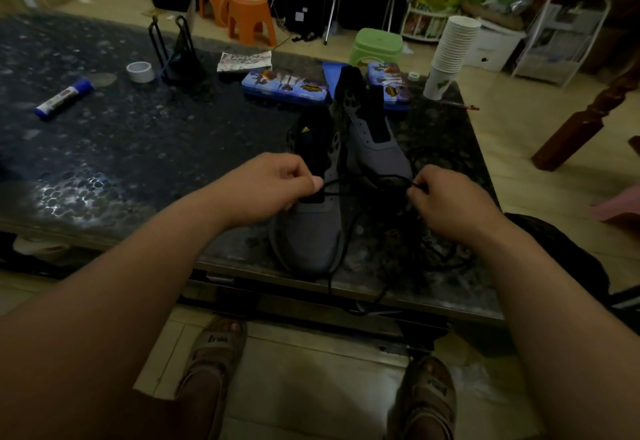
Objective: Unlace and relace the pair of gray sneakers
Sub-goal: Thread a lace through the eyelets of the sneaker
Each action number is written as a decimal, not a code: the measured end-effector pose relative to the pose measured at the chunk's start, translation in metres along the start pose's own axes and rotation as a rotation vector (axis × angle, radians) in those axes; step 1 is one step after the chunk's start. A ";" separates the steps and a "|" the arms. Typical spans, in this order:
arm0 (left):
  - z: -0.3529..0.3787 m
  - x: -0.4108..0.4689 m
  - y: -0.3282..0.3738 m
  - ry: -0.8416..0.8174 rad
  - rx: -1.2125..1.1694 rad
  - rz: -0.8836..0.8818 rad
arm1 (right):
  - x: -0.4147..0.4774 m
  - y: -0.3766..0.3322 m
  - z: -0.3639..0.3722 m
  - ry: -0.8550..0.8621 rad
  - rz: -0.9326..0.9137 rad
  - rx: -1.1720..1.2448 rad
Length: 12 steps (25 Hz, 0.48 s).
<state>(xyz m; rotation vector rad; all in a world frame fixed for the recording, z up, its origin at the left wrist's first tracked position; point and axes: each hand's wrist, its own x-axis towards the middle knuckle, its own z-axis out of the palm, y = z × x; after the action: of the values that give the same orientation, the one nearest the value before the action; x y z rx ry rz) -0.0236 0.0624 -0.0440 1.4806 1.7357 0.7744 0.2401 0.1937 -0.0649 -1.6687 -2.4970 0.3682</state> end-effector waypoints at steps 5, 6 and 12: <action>-0.001 0.001 -0.004 -0.014 0.178 0.034 | -0.004 -0.027 -0.009 0.135 -0.021 0.232; -0.003 0.001 -0.007 -0.011 0.206 0.045 | -0.005 -0.032 -0.012 0.141 -0.022 0.340; 0.011 0.004 -0.015 0.098 0.330 0.113 | -0.017 -0.062 0.008 -0.087 -0.232 0.362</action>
<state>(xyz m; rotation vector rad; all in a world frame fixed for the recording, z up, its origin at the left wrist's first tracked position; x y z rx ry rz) -0.0233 0.0636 -0.0625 1.7988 1.9379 0.6483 0.1892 0.1545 -0.0559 -1.2379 -2.4587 0.8222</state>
